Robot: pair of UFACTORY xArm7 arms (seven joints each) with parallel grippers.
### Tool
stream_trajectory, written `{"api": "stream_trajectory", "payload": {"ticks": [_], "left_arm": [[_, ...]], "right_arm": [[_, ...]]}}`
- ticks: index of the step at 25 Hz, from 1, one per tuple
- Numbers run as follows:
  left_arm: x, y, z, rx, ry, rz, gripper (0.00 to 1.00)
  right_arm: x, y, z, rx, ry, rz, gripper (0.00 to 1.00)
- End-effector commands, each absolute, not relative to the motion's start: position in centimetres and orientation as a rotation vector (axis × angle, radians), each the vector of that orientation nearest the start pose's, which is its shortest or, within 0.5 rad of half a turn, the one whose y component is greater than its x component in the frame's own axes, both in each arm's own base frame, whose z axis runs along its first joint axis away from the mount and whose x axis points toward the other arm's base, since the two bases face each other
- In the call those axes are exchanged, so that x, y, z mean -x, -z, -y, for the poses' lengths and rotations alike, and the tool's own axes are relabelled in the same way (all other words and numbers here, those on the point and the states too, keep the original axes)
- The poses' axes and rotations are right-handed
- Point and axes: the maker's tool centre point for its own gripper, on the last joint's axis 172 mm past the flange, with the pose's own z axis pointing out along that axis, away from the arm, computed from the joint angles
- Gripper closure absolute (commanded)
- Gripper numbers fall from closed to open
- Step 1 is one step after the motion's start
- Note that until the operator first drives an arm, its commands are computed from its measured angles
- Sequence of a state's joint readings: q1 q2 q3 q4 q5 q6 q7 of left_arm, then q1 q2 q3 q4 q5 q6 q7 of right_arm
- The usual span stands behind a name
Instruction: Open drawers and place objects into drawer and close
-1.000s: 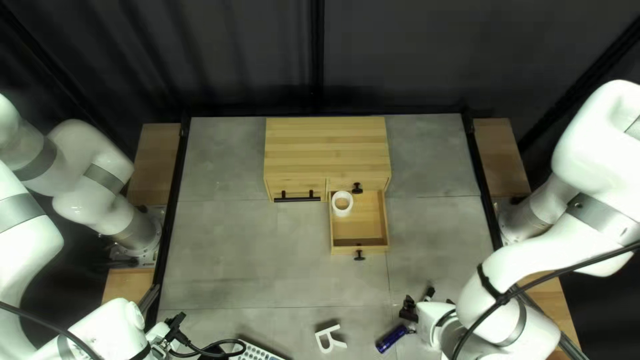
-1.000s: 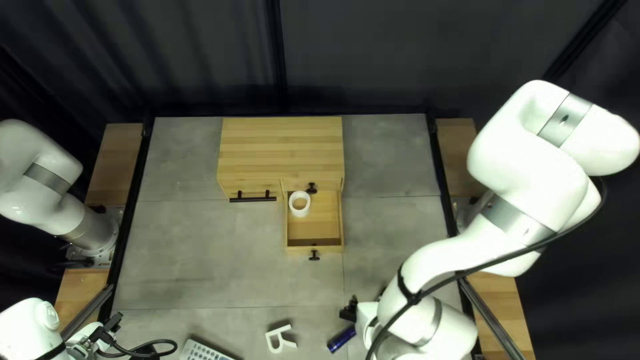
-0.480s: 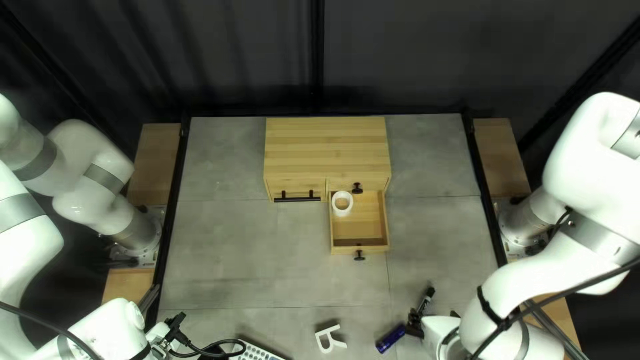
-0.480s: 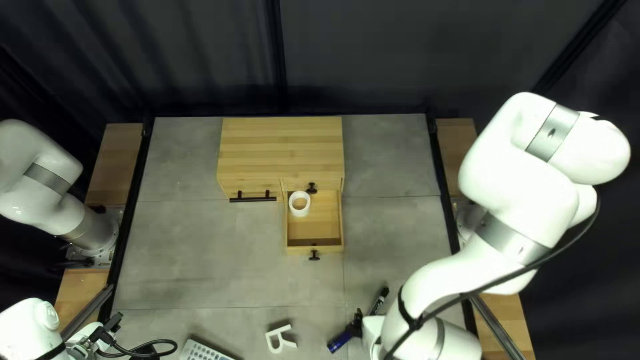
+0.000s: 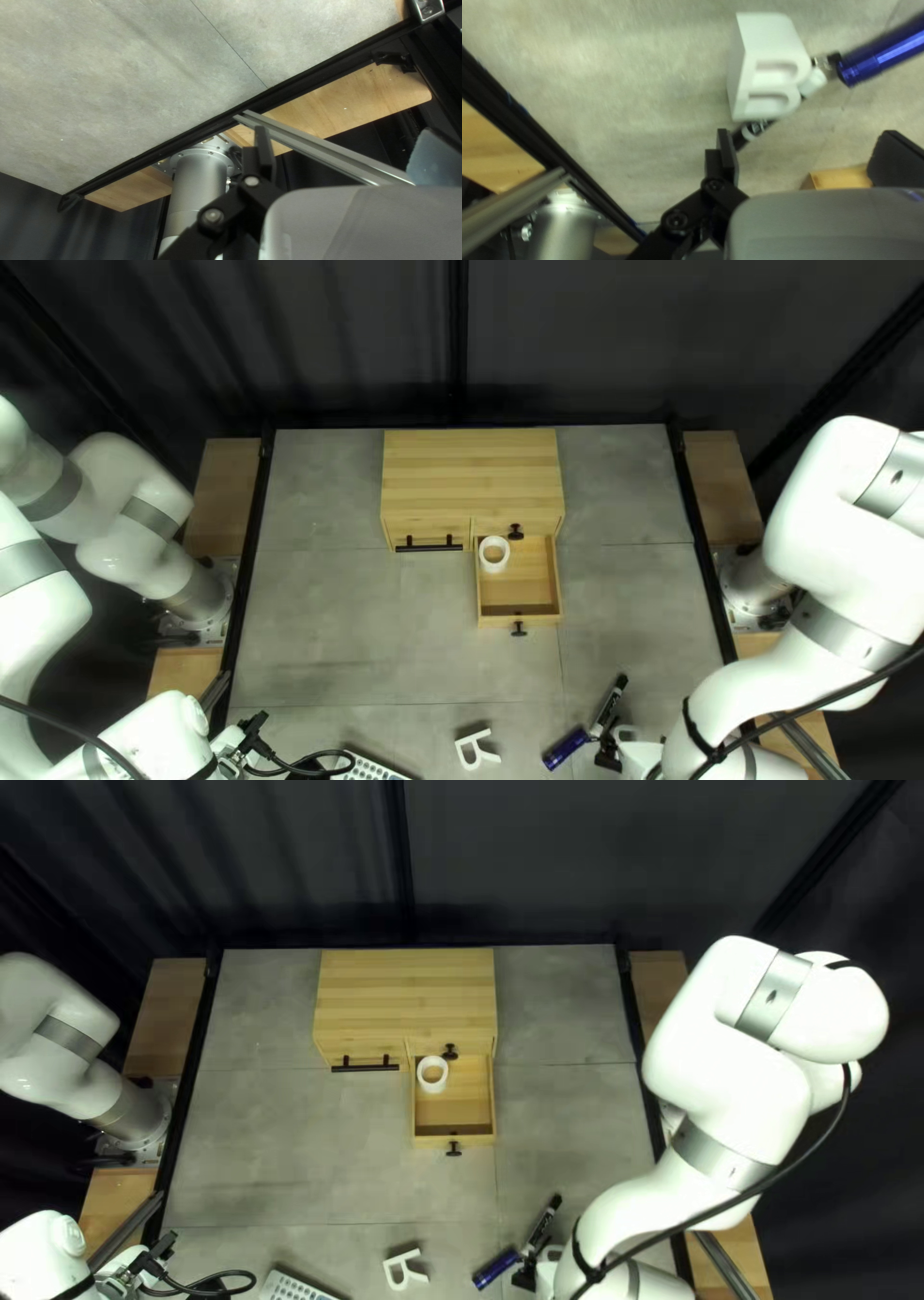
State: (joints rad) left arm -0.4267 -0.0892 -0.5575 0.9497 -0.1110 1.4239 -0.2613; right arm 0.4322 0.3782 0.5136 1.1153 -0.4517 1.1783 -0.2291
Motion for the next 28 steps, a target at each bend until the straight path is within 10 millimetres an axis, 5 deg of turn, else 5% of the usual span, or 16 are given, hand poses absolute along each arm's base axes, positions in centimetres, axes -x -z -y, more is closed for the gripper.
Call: {"api": "stream_trajectory", "payload": {"ticks": [1,14,17,19,26,28], "left_arm": [[-16.3,-17.4,28.8,2.748,-0.526,-0.962,0.0],[-16.3,-17.4,28.8,2.748,-0.526,-0.962,0.0],[-16.3,-17.4,28.8,2.748,-0.526,-0.962,0.0],[-16.3,-17.4,28.8,2.748,-0.526,-0.962,0.0],[-16.3,-17.4,28.8,2.748,-0.526,-0.962,0.0],[-16.3,-17.4,28.8,2.748,-0.526,-0.962,0.0]], "right_arm": [[-30.7,-5.4,-30.4,2.557,-0.455,2.257,0.0],[-30.5,-3.9,-30.4,2.507,-0.413,2.289,0.03],[-30.4,-3.7,-30.5,2.496,-0.405,2.294,0.32],[-30.3,-3.5,-30.5,2.492,-0.398,2.294,0.87],[-30.2,-4.0,-30.3,2.486,-0.381,2.287,0.96],[-30.2,-6.1,-29.7,2.486,-0.394,2.284,0.96]]}}
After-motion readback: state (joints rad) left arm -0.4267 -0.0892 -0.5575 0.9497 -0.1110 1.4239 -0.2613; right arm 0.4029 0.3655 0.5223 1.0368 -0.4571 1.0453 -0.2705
